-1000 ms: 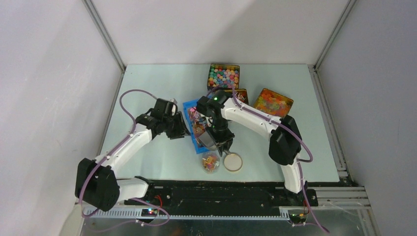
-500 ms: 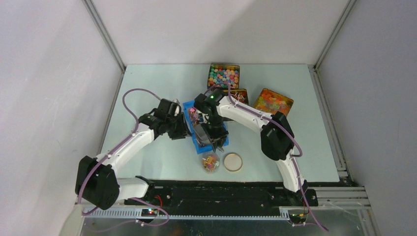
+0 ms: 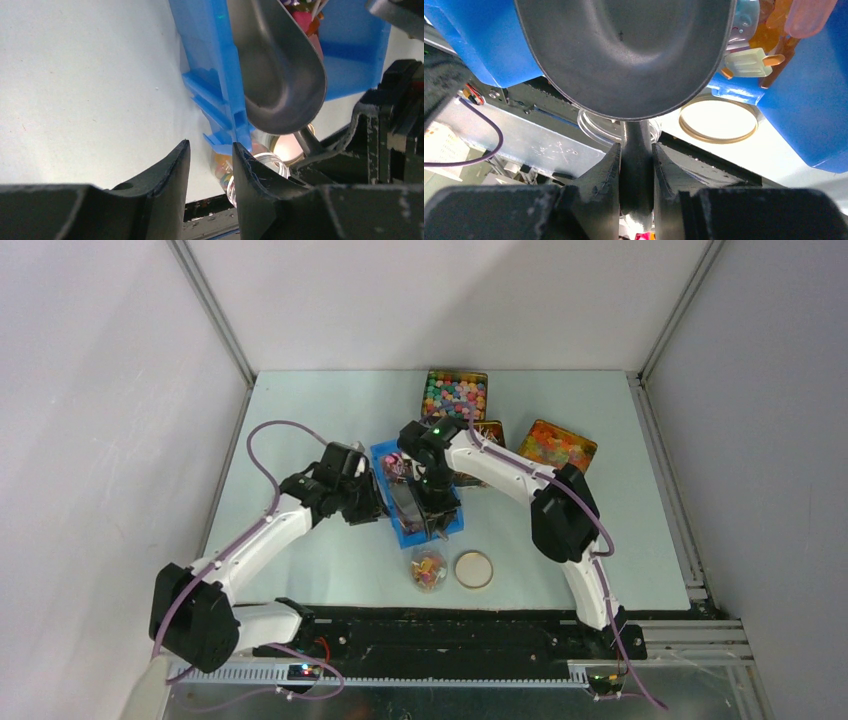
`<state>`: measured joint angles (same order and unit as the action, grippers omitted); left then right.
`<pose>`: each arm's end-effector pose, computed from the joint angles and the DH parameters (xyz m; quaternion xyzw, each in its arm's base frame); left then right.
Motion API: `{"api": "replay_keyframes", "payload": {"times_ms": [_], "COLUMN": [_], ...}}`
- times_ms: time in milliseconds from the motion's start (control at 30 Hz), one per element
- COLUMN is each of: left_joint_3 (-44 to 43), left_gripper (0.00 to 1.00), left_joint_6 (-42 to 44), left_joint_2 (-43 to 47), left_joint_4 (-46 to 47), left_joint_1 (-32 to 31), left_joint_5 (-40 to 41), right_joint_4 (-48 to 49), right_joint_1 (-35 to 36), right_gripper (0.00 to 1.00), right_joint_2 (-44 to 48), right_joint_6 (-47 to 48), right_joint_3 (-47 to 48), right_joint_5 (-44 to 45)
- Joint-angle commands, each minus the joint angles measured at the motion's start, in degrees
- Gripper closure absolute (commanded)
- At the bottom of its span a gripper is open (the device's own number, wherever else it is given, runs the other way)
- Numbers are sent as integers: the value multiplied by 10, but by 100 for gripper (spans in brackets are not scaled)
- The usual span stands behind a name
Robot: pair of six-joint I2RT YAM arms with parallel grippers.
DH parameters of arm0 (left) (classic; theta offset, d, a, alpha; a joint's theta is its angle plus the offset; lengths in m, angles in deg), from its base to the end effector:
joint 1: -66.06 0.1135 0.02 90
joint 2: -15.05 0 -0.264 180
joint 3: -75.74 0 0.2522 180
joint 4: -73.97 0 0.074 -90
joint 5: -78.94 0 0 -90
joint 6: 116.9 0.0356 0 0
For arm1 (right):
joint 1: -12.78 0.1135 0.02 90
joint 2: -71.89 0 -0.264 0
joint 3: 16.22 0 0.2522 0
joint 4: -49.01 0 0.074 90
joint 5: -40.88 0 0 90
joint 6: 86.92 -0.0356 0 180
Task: Pack the candies
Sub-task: Scoop the fake candies from the storage box.
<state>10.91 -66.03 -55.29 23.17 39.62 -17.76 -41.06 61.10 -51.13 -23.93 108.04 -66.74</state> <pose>0.2156 -0.1119 0.2469 -0.0888 0.9515 -0.2037 0.2129 0.2700 0.3195 0.2324 0.1842 -0.9708 -0.1274 0.0856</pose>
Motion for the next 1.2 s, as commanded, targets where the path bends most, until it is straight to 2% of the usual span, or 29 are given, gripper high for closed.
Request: {"api": "replay_keyframes", "payload": {"times_ms": [0, 200, 367, 600, 867, 1067, 1167], "left_joint_3": [4, 19, 22, 23, 20, 27, 35], "left_gripper": [58, 58, 58, 58, 59, 57, 53], "left_joint_6": [-18, -25, -26, -29, -27, -22, -17], "left_joint_2": [27, 41, 43, 44, 62, 102, 133], "left_joint_4": [22, 26, 25, 25, 15, 25, 35], "left_joint_1": [-9, -10, -11, -12, -13, -13, -13], "left_joint_5": [-7, -4, -3, 0, 2, -5, -8], "right_joint_4": [106, 173, 219, 238, 172, 128, 111], "right_joint_1": [-8, -9, -10, -12, -6, 13, 20], "right_gripper": [100, 100, 100, 100, 100, 100, 100], "right_joint_2": [11, 55, 86, 110, 123, 173, 196], "right_joint_6": [-8, -1, -28, -53, -34, -8, -4], "right_joint_3": [-4, -83, -145, -153, -161, -197, -213], "right_joint_5": [3, 14, -17, -23, -6, 9, 16]}}
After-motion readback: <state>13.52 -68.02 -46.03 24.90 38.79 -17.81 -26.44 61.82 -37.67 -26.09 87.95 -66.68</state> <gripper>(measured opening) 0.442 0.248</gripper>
